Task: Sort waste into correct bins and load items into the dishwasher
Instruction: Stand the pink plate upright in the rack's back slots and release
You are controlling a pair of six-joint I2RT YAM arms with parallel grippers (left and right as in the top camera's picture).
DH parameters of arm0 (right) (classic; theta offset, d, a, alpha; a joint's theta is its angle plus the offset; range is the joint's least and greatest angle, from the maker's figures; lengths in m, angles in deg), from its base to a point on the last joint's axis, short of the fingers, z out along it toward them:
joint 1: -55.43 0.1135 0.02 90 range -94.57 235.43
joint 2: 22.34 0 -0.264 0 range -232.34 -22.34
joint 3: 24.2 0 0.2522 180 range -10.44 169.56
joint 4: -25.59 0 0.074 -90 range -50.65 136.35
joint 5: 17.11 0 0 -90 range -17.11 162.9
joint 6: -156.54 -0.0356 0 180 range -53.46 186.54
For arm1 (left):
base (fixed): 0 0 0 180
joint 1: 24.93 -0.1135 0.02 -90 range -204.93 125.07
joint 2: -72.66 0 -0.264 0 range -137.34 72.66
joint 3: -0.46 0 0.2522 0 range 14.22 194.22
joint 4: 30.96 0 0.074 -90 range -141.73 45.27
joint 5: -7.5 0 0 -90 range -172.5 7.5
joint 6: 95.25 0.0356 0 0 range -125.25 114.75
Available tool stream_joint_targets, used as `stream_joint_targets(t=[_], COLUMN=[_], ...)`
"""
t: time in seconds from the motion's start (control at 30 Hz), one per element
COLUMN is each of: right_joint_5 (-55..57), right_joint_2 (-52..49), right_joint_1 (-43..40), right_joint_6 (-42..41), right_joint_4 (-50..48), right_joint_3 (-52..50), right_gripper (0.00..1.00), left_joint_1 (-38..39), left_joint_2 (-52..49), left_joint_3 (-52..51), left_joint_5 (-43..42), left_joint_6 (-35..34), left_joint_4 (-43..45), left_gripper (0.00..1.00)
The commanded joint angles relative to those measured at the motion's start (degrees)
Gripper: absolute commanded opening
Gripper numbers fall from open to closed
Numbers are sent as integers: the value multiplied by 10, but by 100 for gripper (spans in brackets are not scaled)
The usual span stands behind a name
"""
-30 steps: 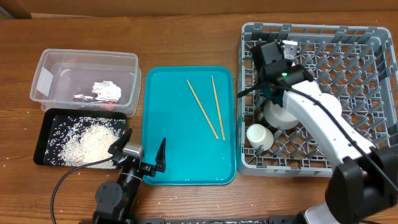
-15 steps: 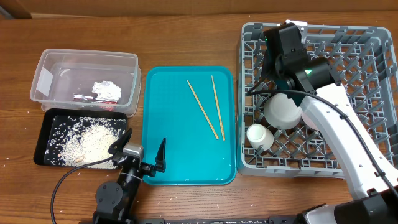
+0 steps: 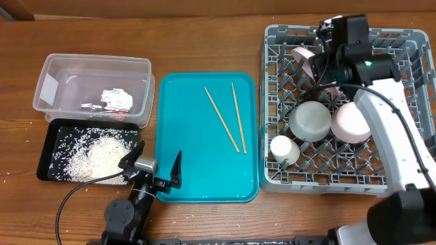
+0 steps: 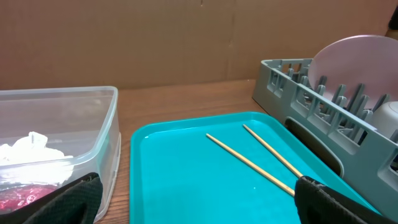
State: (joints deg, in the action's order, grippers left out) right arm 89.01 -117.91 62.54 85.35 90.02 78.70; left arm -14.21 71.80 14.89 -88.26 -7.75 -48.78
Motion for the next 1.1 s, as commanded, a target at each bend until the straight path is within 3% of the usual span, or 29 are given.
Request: stream_joint_targets(t=[0.0,0.2,0.3,0.43,0.63,1.07], right_joint_5=[-43,-68,22,65,163,217], right_joint_2=[-39,-73,-64,-41,-17,-4], right_joint_1=[-2,-1,-2,-1,-1,-1], right_joint_6=[42,19,-70,-108,-209,-281], right_joint_4=[3,21,4,1,0,3], right_joint_3=[11,11,17,37,47,47], right_gripper=[75,55,38,25,25,25], left_joint_1=[-6,-6,-6,-6,-6,-6], left_joint_2=[5,5,5,5,5,5], left_joint_3=[-4,-4,-4,-4,-4,-4], left_joint_5=[4,4,4,4,4,4], left_joint_6=[12,12,12,12,12,12], left_joint_4=[1,1,1,1,1,1], left_gripper=[100,100,100,100,100,100])
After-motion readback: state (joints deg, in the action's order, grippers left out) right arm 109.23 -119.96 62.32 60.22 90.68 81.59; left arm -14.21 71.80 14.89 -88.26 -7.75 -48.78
